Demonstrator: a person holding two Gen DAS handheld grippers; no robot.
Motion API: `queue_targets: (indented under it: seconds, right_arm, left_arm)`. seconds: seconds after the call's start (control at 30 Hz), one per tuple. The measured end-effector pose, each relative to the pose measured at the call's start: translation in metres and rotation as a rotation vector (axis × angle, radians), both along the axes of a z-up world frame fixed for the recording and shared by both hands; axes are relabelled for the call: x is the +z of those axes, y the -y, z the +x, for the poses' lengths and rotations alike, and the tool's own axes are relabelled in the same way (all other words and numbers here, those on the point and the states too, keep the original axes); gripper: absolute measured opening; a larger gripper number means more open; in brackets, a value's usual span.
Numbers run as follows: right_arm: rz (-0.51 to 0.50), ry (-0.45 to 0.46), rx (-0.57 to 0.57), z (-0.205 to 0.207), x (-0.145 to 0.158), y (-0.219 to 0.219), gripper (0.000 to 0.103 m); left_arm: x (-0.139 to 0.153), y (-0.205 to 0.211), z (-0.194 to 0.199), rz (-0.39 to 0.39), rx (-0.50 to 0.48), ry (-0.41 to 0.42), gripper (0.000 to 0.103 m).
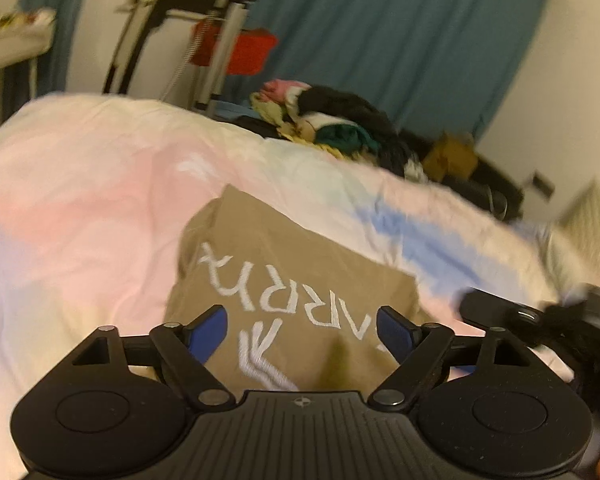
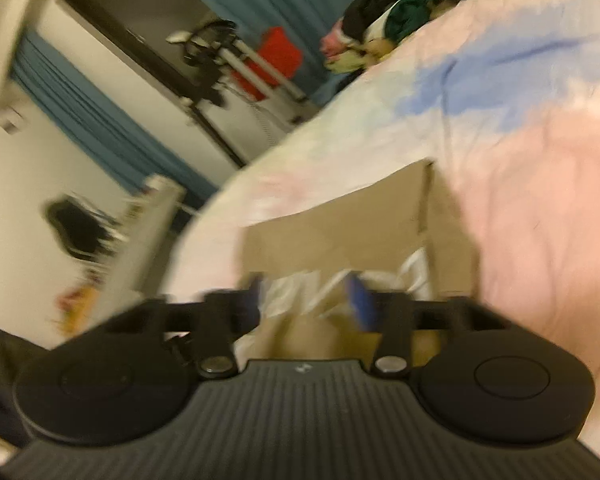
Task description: Fold clothes
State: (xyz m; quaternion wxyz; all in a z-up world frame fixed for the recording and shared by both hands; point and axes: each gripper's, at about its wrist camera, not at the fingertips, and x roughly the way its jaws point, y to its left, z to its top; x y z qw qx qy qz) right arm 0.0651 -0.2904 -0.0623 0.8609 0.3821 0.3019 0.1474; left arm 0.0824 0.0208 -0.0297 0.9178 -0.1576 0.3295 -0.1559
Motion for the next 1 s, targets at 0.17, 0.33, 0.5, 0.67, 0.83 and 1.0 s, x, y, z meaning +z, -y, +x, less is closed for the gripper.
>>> queue_targets:
  seconds: [0.17,0.33,0.5,0.67,0.83,1.0]
  right_arm:
    - [0.258,-0.137,0.046,-0.018,-0.029,0.001,0.089]
    - [0.474,-0.296,0.001,-0.012,-0.074,-0.004,0.089]
    - [0.593,-0.377,-0.187,-0.011,-0.108,0.003,0.086]
    - [0.573,-0.334,-0.284,-0.009,-0.105,0.008,0.071]
    - [0.489,-0.334,-0.276,0.0,-0.104,0.009,0.033]
    - [0.478,-0.201,-0.219,0.001,-0.078,0.01,0.025]
  left_arm:
    - [-0.003,-0.035,-0.013,-0.176,0.055,-0.063,0.093]
    - [-0.021,-0.044,0.003,-0.368,0.017,-0.16,0.096]
    - [-0.046,-0.029,0.018,-0.447,-0.048,-0.279,0.096]
    - [-0.07,-0.017,0.028,-0.595,-0.125,-0.375,0.096]
    - [-0.089,-0.009,0.038,-0.623,-0.098,-0.431,0.096]
    - [-0.086,-0.014,0.03,-0.652,-0.057,-0.392,0.097]
